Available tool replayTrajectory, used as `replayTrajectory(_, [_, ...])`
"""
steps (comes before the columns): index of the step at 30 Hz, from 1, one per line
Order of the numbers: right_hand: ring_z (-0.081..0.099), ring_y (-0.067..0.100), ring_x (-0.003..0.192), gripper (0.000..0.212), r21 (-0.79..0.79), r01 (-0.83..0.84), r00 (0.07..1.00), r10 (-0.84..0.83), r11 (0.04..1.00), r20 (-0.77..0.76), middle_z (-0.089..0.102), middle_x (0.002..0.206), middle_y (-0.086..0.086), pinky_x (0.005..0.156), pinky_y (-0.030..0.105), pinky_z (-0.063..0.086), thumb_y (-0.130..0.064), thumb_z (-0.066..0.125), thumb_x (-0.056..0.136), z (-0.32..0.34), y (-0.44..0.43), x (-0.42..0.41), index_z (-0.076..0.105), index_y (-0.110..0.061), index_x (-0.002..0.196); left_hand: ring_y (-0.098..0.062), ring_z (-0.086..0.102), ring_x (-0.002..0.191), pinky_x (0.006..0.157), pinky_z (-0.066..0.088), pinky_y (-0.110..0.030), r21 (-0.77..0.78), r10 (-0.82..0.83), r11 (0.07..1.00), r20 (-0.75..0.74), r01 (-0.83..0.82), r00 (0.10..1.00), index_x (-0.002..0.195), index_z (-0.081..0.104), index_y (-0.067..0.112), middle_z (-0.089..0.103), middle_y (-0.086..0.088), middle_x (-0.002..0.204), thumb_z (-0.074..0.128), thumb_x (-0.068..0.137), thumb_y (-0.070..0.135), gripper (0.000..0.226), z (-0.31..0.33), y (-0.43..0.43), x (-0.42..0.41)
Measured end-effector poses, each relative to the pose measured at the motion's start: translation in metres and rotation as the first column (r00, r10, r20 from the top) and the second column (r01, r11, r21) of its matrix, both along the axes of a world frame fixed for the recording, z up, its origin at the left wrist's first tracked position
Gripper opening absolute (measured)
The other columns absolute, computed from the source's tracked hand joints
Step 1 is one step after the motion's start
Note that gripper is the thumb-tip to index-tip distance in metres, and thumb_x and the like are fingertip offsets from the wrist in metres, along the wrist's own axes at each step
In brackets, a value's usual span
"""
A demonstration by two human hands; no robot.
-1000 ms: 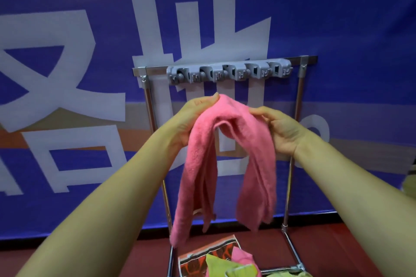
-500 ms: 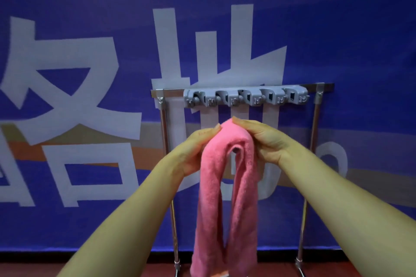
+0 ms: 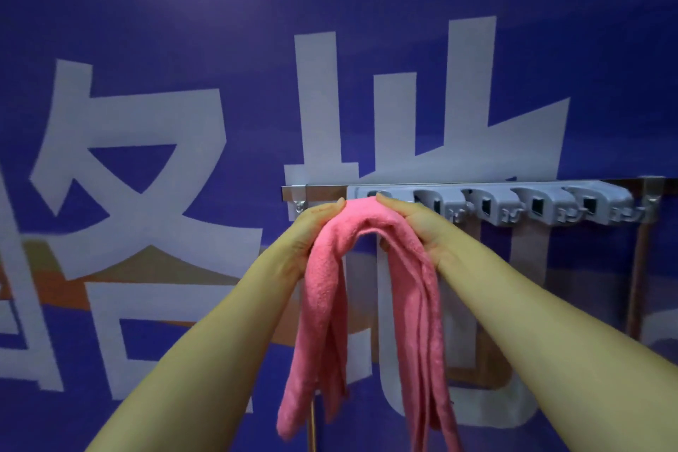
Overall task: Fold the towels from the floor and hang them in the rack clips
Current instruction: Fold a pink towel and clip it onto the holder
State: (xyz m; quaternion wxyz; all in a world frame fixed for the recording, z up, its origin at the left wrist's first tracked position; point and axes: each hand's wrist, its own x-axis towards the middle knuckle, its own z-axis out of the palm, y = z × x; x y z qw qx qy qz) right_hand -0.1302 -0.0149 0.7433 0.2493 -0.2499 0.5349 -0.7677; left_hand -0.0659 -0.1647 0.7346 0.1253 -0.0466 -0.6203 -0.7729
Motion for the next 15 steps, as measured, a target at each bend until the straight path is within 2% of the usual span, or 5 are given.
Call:
replayTrajectory(4, [0.066, 0.024, 0.077, 0.035, -0.007, 0.182, 0.982, -0.182, 0.983, -0.054, 0.069, 0.094, 0.015, 0.06, 0.026, 0.058, -0.029, 0.058, 0.089, -0.002, -0.035, -0.03, 0.065, -0.001, 0.11, -0.006, 0.057, 0.043, 0.043, 0.046, -0.014, -0.011, 0.078, 0.997, 0.007, -0.078, 0.997, 0.084, 0.058, 0.004, 0.063, 0.0, 0.058, 0.044, 0.097, 0.022, 0.027, 0.009, -0.015, -0.034])
replayTrajectory(8, [0.067, 0.023, 0.08, 0.032, 0.058, 0.44, 0.873, -0.412, 0.896, -0.263, 0.073, 0.089, 0.01, 0.078, 0.032, 0.055, -0.039, 0.064, 0.083, -0.018, -0.058, -0.044, 0.07, -0.008, 0.091, -0.018, 0.063, 0.054, 0.052, 0.052, -0.023, 0.009, 0.101, 0.995, 0.08, -0.102, 0.992, 0.077, 0.06, 0.003, 0.065, -0.008, 0.063, 0.051, 0.093, 0.027, 0.03, 0.007, -0.015, -0.059])
replayTrajectory(11, [0.066, 0.027, 0.08, 0.038, 0.075, 0.565, 0.783, -0.504, 0.822, -0.365, 0.071, 0.08, 0.014, 0.078, 0.039, 0.055, -0.045, 0.055, 0.085, -0.038, -0.066, -0.049, 0.066, -0.013, 0.07, -0.023, 0.065, 0.069, 0.064, 0.055, -0.028, 0.032, 0.085, 0.996, 0.081, -0.088, 0.993, 0.093, 0.061, -0.002, 0.068, -0.014, 0.078, 0.05, 0.094, 0.031, 0.035, -0.001, -0.02, -0.071])
replayTrajectory(13, [0.063, 0.026, 0.075, 0.04, 0.077, 0.555, 0.8, -0.505, 0.829, -0.324, 0.066, 0.069, 0.011, 0.073, 0.036, 0.051, -0.042, 0.055, 0.089, -0.047, -0.064, -0.049, 0.062, -0.013, 0.062, -0.025, 0.064, 0.076, 0.068, 0.056, -0.031, 0.023, 0.106, 0.994, 0.071, -0.108, 0.992, 0.106, 0.059, -0.004, 0.066, -0.018, 0.09, 0.052, 0.092, 0.031, 0.039, -0.006, -0.023, -0.073])
replayTrajectory(15, [0.061, 0.023, 0.07, 0.033, 0.035, 0.467, 0.874, -0.455, 0.884, -0.17, 0.065, 0.067, 0.008, 0.073, 0.034, 0.051, -0.036, 0.06, 0.088, -0.051, -0.062, -0.049, 0.064, -0.013, 0.065, -0.02, 0.064, 0.066, 0.058, 0.055, -0.025, 0.003, 0.145, 0.989, 0.069, -0.145, 0.987, 0.096, 0.064, -0.001, 0.067, -0.013, 0.081, 0.057, 0.09, 0.03, 0.033, -0.015, -0.026, -0.074])
